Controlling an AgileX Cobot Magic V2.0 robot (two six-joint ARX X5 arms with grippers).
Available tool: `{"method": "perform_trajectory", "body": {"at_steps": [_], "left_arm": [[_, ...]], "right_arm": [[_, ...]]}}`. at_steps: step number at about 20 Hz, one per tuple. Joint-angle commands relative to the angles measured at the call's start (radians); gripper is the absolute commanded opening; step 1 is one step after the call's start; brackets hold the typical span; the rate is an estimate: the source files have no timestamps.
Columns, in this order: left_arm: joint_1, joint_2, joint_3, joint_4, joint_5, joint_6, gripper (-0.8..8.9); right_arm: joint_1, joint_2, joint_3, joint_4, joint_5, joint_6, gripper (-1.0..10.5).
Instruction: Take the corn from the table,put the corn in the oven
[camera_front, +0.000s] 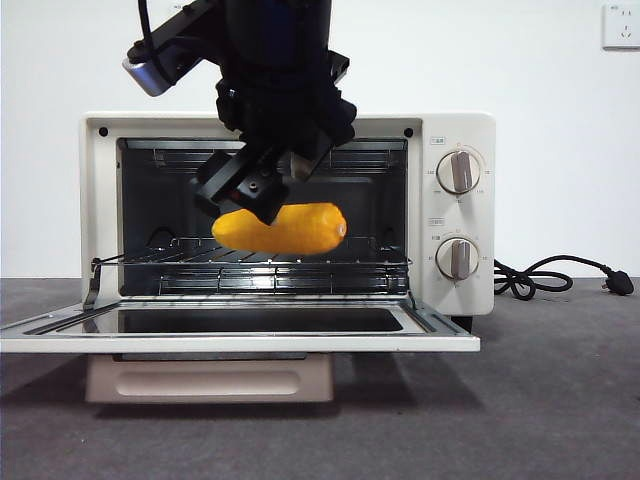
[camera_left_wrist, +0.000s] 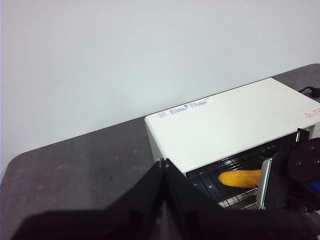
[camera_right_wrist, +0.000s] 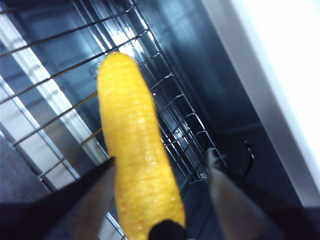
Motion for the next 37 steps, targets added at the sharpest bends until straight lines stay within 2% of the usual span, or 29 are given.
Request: {"method": "perform_trajectory", "body": {"at_steps": [1, 4, 7, 15, 24, 25, 28, 32, 37], "left_arm": [[-0.002, -0.003, 0.003, -0.003, -0.003, 0.011, -0.07], [-0.002, -0.003, 0.003, -0.003, -0.003, 0.011, -0.07], [-0.002, -0.003, 0.003, -0.003, -0.003, 0.011, -0.07], [-0.002, -0.001, 0.003, -0.003, -0.003, 0.012, -0.07], [-0.002, 0.061, 0.003, -0.001, 0.001, 0.011, -0.07], [-0.002, 0.076, 0.003, -0.005, 0.001, 0.012, -0.07], [-0.002, 0.132, 0.003, -0.013, 0.007, 0.015, -0.07], [-0.002, 0.225, 0.003, -0.027, 0.084, 0.04, -0.08], [-0.001, 0.346, 0.003, -0.069, 0.257, 0.074, -0.08]], "right_arm": [[0.006, 0.015, 0.0, -0.002, 0.024, 0.04, 3.5], [0.023, 0.014, 0.0, -0.002, 0.066, 0.04, 3.5], [0.041, 0.003, 0.0, -0.036, 0.071, 0.052, 3.5], [0.124, -0.071, 0.0, -0.204, 0.141, 0.2, 3.5], [0.267, -0.282, 0.0, -0.359, 0.196, 0.336, 3.4], [0.286, -0.311, 0.0, -0.382, 0.202, 0.353, 3.3], [0.33, -0.397, 0.0, -0.454, 0.208, 0.397, 2.0], [0.366, -0.509, 0.0, -0.546, 0.208, 0.46, 0.5], [0.372, -0.624, 0.0, -0.652, 0.193, 0.536, 0.2]]}}
